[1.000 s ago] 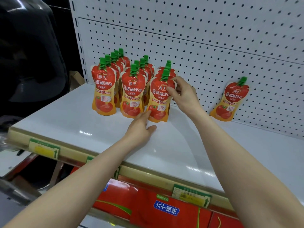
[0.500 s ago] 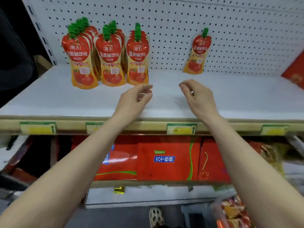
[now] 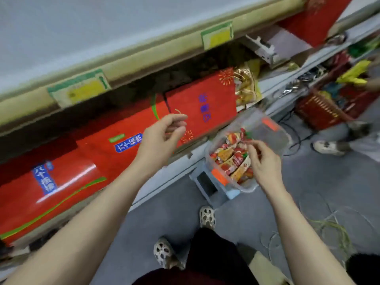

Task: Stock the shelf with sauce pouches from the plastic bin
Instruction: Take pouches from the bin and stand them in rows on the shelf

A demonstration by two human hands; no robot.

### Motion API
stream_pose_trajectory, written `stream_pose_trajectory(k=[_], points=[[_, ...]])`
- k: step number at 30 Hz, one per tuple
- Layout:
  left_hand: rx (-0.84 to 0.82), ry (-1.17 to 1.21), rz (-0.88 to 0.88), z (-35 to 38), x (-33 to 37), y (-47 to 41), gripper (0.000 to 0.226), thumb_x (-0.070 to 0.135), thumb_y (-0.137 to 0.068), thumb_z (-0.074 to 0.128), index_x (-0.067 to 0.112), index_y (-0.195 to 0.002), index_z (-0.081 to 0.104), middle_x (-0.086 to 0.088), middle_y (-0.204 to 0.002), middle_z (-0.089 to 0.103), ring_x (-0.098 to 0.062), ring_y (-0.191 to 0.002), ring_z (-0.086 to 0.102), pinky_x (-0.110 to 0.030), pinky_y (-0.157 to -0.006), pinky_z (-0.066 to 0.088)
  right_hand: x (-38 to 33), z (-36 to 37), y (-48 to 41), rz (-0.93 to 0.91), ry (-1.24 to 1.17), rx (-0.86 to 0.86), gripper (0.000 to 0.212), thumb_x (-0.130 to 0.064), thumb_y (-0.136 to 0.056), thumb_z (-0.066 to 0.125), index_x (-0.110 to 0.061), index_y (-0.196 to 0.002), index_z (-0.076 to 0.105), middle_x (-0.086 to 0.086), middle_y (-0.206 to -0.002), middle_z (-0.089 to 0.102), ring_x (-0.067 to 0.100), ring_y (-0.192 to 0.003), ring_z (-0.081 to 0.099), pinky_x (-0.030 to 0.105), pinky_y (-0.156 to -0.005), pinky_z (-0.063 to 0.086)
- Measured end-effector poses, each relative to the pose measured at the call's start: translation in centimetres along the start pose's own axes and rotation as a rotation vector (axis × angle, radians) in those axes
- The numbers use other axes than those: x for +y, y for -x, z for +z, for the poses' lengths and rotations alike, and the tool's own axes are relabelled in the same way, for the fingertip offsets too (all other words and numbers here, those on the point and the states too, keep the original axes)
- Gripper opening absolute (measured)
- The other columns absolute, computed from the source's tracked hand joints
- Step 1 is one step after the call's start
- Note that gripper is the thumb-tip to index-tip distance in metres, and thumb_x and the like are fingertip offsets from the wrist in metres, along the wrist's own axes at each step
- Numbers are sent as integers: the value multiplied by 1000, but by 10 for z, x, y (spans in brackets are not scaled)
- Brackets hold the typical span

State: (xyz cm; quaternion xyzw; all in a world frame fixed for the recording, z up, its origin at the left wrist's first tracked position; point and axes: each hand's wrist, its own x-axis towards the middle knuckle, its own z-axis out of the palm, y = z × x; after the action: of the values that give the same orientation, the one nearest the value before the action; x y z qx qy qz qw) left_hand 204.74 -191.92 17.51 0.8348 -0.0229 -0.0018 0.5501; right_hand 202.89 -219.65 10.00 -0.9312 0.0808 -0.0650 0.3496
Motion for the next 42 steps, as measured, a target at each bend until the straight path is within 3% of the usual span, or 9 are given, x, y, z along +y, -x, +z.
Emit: stream_pose_trajectory(k=[5, 10, 14, 17, 20, 23, 27, 32, 42], points=[[-250, -56, -164, 104, -45, -41, 28, 8, -92, 60, 17, -118, 61, 1, -110, 67, -9, -96, 64, -24, -91, 51, 96, 12, -9, 359, 36, -176, 24, -15, -97, 56, -14, -120, 64, 12, -110, 72, 34, -102, 66, 34, -76, 44], [-447, -171, -264, 209, -117, -85, 33, 18, -92, 60, 37, -118, 54, 3, -123, 62, -14, -111, 60, -41, -97, 50, 166, 47, -68, 562, 77, -351, 31, -9, -96, 51, -7, -126, 56, 22, -116, 68, 44, -109, 61, 37, -78, 43], [-544, -349, -298, 273, -173, -105, 43, 20, -92, 60, 18, -134, 52, -4, -138, 55, -21, -127, 52, -40, -102, 44, 205, 96, -115, 663, 26, -454, 39, -33, -94, 54, -3, -118, 61, 22, -116, 68, 42, -109, 63, 37, -79, 47], [-581, -498, -308, 310, -210, -115, 49, 25, -91, 61, 18, -138, 48, -7, -139, 53, -27, -126, 50, -36, -101, 42, 227, 133, -135, 714, 123, -599, 34, -28, -98, 52, -1, -114, 65, 21, -117, 68, 37, -110, 63, 33, -78, 44], [-639, -613, -339, 338, -235, -125, 56, 25, -91, 61, 18, -143, 41, -9, -145, 45, -28, -132, 44, -35, -103, 37, 244, 166, -143, 716, 201, -633, 47, -48, -93, 56, -4, -108, 66, 14, -111, 70, 33, -105, 66, 29, -72, 40], [-694, -665, -356, 358, -247, -133, 65, 25, -87, 65, 15, -145, 37, -10, -145, 43, -30, -132, 43, -39, -103, 40, 247, 174, -150, 834, 185, -573, 66, -45, -86, 69, 0, -128, 45, 15, -123, 63, 34, -115, 61, 36, -85, 47], [-703, -713, -382, 368, -251, -133, 70, 34, -76, 77, 15, -134, 45, -9, -133, 46, -34, -120, 51, -44, -94, 47, 263, 161, -149, 920, -69, -373, 44, -9, -87, 58, -9, -129, 46, 17, -123, 64, 38, -114, 58, 38, -90, 45], [-652, -616, -387, 365, -253, -130, 60, 36, -79, 75, 20, -130, 49, -6, -135, 54, -31, -122, 52, -43, -97, 47, 279, 151, -154, 1076, -774, -129, 41, -17, -97, 58, -21, -137, 52, 7, -119, 69, 27, -101, 71, 41, -78, 60], [-380, 45, -587, 325, -207, -136, 54, 19, -81, 70, 19, -130, 48, -2, -125, 63, -20, -115, 59, -46, -101, 46, 243, 123, -152, 1075, -1011, -127, 26, -24, -94, 64, -11, -116, 65, 9, -102, 74, 21, -80, 74, 34, -64, 60]])
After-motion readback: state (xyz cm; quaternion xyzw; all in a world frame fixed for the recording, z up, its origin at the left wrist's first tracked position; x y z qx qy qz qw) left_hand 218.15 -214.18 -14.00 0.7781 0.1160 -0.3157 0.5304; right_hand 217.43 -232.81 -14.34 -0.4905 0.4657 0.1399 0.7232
